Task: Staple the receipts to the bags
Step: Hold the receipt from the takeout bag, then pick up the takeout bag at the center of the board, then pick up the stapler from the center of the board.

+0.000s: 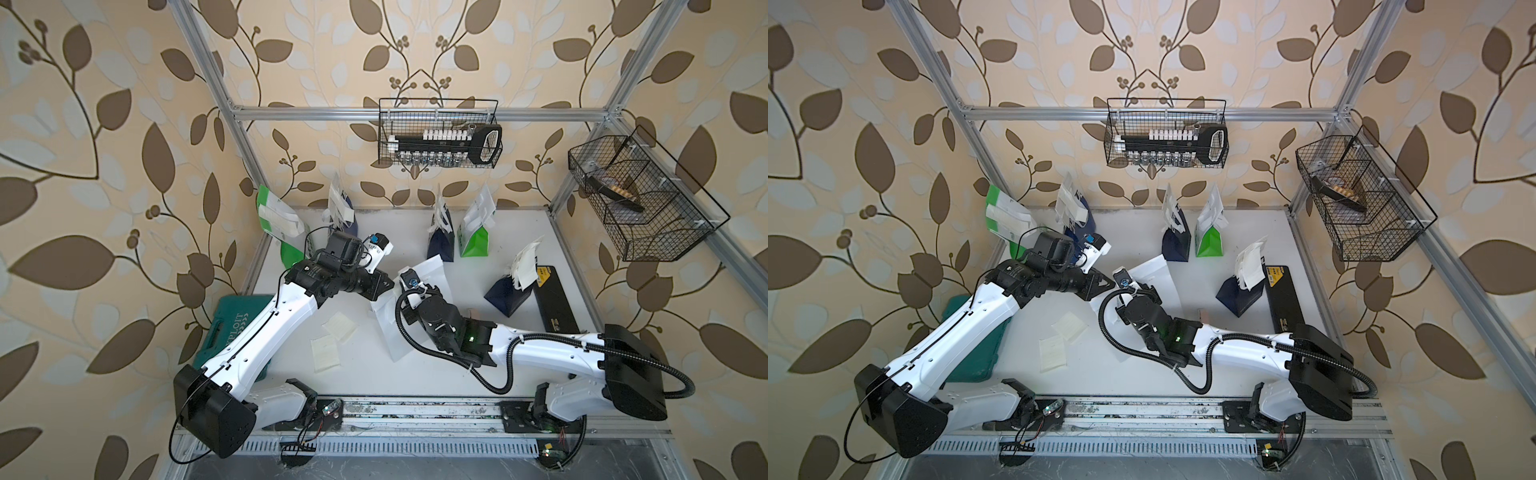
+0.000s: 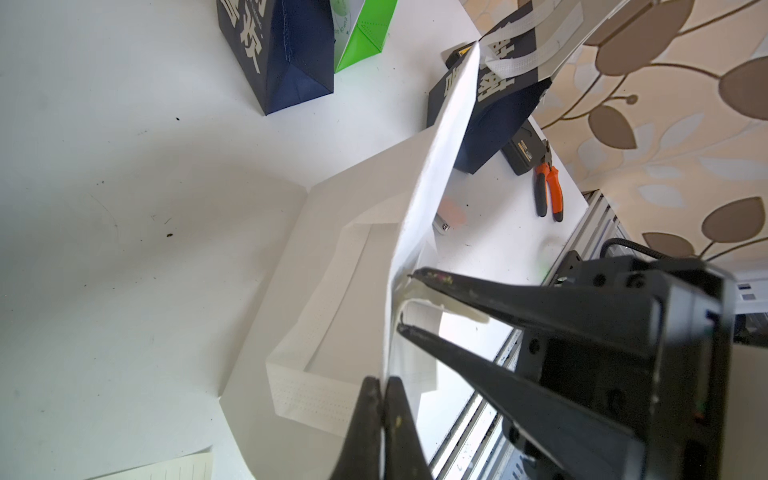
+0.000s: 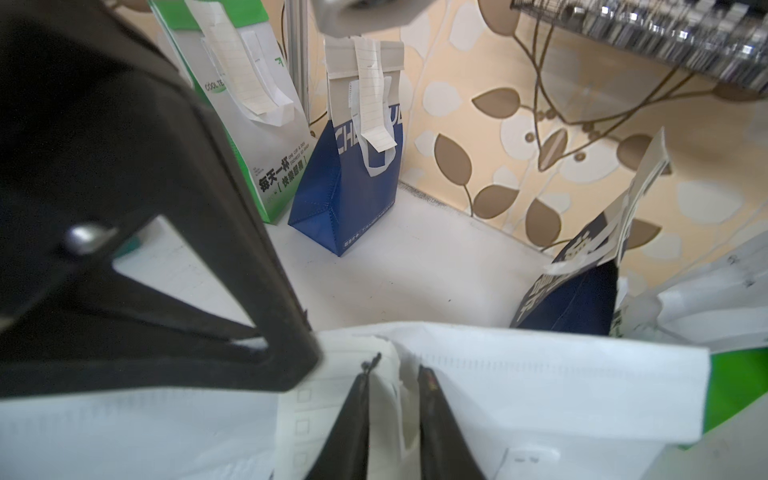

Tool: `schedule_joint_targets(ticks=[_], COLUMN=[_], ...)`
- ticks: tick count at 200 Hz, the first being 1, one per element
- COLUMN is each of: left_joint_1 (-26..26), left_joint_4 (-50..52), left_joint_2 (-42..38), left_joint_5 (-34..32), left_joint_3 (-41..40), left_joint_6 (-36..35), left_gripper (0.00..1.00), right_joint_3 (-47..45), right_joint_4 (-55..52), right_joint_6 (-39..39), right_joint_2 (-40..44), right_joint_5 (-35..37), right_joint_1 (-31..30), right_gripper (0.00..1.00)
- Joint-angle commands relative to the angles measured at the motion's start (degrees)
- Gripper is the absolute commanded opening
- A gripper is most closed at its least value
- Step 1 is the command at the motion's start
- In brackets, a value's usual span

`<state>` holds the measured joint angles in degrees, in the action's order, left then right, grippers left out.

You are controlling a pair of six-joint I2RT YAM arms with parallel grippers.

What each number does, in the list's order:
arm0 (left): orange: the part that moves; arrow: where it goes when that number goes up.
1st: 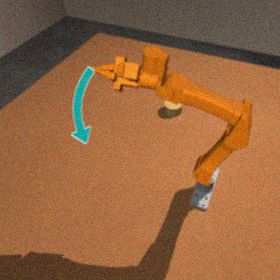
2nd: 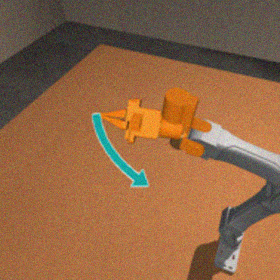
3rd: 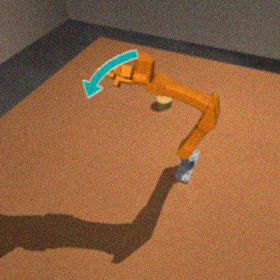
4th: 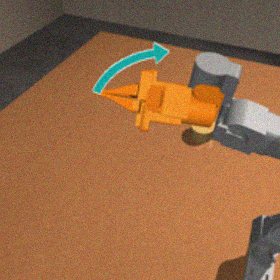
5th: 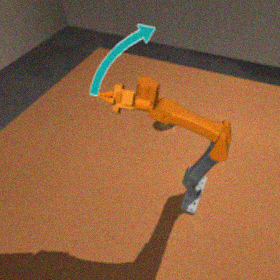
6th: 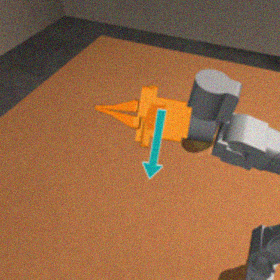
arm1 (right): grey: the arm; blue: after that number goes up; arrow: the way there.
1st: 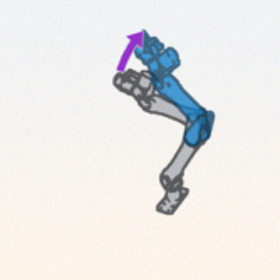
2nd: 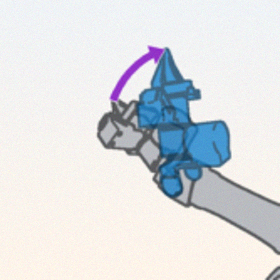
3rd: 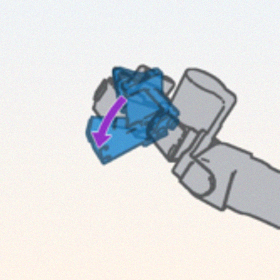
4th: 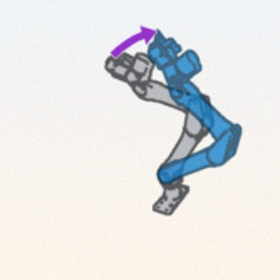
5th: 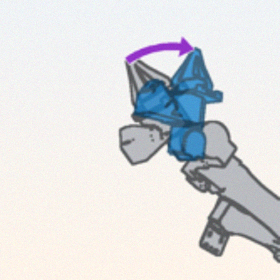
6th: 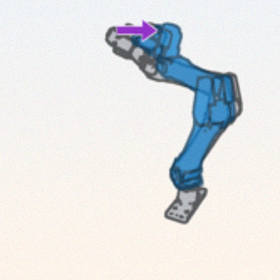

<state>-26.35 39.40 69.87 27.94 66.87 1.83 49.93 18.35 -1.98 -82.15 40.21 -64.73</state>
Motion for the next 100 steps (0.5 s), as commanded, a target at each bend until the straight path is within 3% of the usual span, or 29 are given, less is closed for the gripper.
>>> schedule_joint_targets(ticks=[1, 15, 35, 69, 100], left_joint_1=[-0.8, -0.8, -0.9, -1.4, -2.2], left_joint_4=[-0.5, -1.0, -1.4, -2.0, -1.6], left_joint_2=[-2.1, -2.7, -3.5, -5.4, -6.3], left_joint_5=[-1.3, -0.8, 0.4, 2.3, 1.4], left_joint_3=[1.2, 0.9, 0.8, 0.2, 0.2], left_joint_6=[-0.7, -0.9, -1.2, -2.1, -2.1], left_gripper=[0.00, 0.00, 0.00, 0.00, 0.00], right_joint_3=[-1.0, -1.2, -0.6, 2.5, 5.3], right_joint_4=[-3.6, -9.2, -16.6, -27.9, -40.7], right_joint_6=[-4.7, -8.4, -12.3, -18.0, -23.1], right_joint_2=[5.2, 9.9, 15.2, 20.6, 23.1], right_joint_5=[-1.4, -4.4, -11.8, -27.0, -32.4], right_joint_1=[0.8, 2.3, 5.0, 9.9, 13.9], right_gripper=[0.45, 0.52, 0.54, 0.45, 0.54])
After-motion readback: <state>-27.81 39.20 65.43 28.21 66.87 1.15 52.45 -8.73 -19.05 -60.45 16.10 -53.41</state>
